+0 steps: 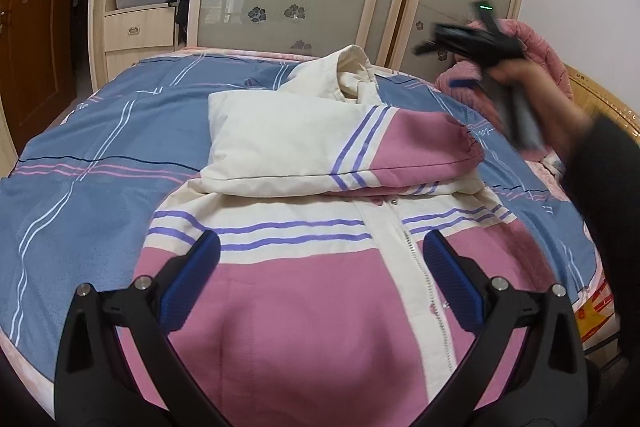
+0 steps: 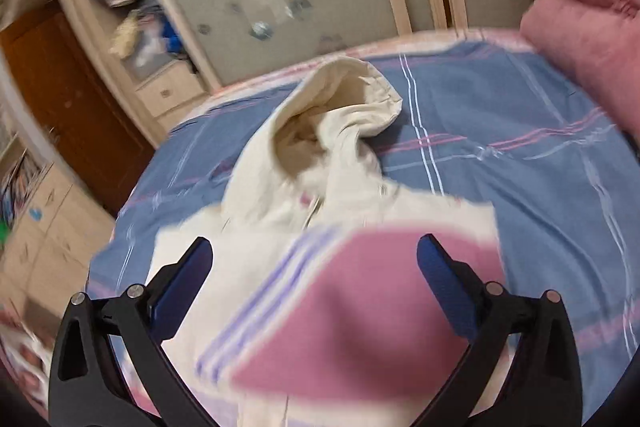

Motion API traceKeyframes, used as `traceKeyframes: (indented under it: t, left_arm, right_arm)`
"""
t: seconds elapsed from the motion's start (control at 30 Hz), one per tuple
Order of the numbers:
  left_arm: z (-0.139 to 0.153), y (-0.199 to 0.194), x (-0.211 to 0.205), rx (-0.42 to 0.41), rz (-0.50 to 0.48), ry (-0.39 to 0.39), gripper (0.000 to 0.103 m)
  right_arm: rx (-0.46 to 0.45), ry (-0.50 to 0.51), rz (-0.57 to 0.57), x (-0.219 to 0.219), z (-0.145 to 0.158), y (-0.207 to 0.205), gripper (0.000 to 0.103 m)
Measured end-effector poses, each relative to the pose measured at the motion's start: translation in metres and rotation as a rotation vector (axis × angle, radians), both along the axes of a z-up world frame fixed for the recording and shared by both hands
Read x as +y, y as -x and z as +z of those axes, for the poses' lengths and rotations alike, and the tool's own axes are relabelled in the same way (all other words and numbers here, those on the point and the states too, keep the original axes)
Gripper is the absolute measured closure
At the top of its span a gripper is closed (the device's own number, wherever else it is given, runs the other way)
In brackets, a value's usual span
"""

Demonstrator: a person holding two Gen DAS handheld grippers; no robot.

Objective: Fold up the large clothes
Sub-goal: 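Grasp the cream hood with the right tool and lift it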

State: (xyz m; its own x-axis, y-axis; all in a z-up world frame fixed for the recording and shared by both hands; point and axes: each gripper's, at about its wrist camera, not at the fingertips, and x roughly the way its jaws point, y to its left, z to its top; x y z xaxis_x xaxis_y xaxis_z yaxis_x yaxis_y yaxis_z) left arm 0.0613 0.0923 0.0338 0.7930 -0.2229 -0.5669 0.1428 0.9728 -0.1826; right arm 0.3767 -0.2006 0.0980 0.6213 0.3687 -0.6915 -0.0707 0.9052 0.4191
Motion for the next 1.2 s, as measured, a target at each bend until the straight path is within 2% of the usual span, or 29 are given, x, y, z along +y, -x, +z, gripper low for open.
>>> traceKeyframes:
  t: [0.13,0.27,0.37,0.5,0.53,0.6,0.67,0.7,0.87,1.07,1.17,1.2]
  left_arm:
    - [-0.008,-0.001,0.01,0.022,0.007,-0.007,0.002]
    - [-0.012,-0.003,0.016,0.035,0.008,-0.012,0.002]
    - [-0.014,-0.001,0.02,0.039,0.002,-0.011,0.002]
    - [-0.017,0.0,0.025,0.045,0.007,-0.017,0.002]
    - [-0.017,-0.001,0.026,0.047,0.011,-0.015,0.002]
    - [-0.019,-0.003,0.027,0.056,0.02,-0.003,0.002]
    - [-0.019,-0.005,0.026,0.061,0.021,0.009,0.002]
    - [-0.02,-0.007,0.024,0.063,0.019,0.01,0.002]
    - [-0.02,-0.008,0.013,0.053,0.005,-0.008,0.002]
    - [-0.015,-0.009,0.005,0.031,0.007,0.001,0.002]
    - [-0.013,-0.01,0.001,0.021,0.008,0.001,0.002]
    - [-0.013,-0.01,0.001,0.02,0.008,0.002,0.002]
  right_arm:
    - [0.13,-0.13,-0.069,-0.012,-0.03,-0.079,0.019]
    - [0.215,-0.158,-0.114,-0.008,-0.067,-0.132,0.031]
    - [0.237,-0.156,-0.119,-0.004,-0.084,-0.159,0.039]
    - [0.281,-0.243,-0.159,-0.006,-0.107,-0.188,0.039]
    - [0.276,-0.251,-0.162,-0.006,-0.109,-0.19,0.039]
    - [0.203,-0.229,-0.143,-0.001,-0.104,-0.192,0.048]
    - [0.133,-0.206,-0.138,-0.001,-0.095,-0.188,0.093]
    - [0.093,-0.202,-0.123,-0.001,-0.086,-0.183,0.097]
    - [-0.022,-0.126,0.017,0.006,-0.048,-0.154,0.1]
    - [-0.185,-0.031,0.138,0.013,0.004,-0.073,0.1]
    - [-0.281,0.088,0.186,0.017,0.015,-0.017,0.1]
    - [-0.349,0.183,0.207,0.021,0.017,0.013,0.1]
